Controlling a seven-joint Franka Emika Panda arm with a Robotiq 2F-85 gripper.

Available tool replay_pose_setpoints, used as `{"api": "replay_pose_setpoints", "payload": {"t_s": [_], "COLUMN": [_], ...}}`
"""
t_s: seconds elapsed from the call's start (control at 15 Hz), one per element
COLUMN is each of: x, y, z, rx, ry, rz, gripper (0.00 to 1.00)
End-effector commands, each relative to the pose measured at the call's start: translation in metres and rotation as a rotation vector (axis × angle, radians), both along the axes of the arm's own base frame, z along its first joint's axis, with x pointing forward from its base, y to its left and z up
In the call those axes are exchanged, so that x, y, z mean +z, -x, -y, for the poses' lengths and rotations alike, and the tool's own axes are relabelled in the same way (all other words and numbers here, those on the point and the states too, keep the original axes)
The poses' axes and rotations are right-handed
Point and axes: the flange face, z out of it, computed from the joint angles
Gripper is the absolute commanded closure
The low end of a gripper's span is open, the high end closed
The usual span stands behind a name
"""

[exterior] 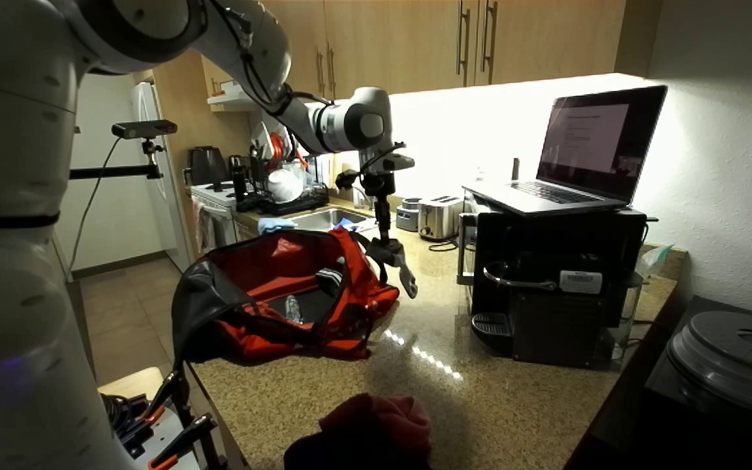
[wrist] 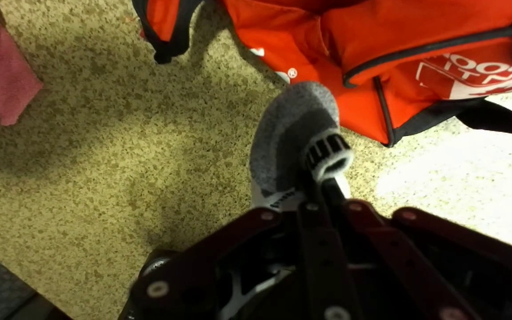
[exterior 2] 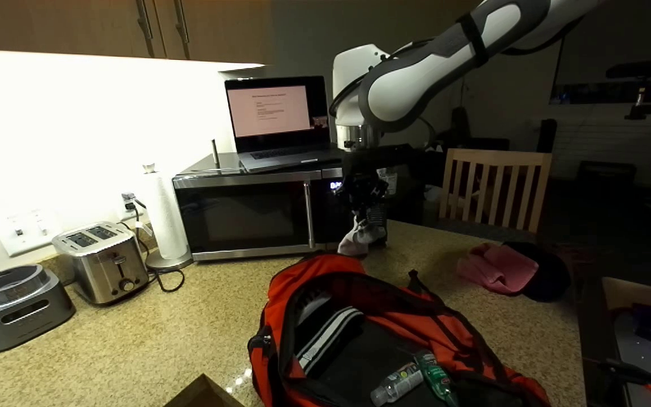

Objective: Remove the sock from the bag

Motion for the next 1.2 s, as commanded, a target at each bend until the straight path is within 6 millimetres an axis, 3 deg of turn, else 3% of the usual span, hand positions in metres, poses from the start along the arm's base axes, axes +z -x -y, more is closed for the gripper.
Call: {"api": "replay_pose_setpoints", "payload": {"t_s": [0.0, 0.6, 0.87, 1.13], "x": [0.001, 0.002, 0.01, 0.022], "y": [0.0, 0.0, 0.001, 0.005], "z": [-0.001, -0.001, 0.014, 0.043], "rx": [0.002, 0.005, -0.021, -0.062], "ry": [0.002, 0.003, 0.024, 0.048], "rz": [0.001, 0.002, 0.011, 0.025], "gripper": [0.96, 0.96, 0.97, 0.97]}}
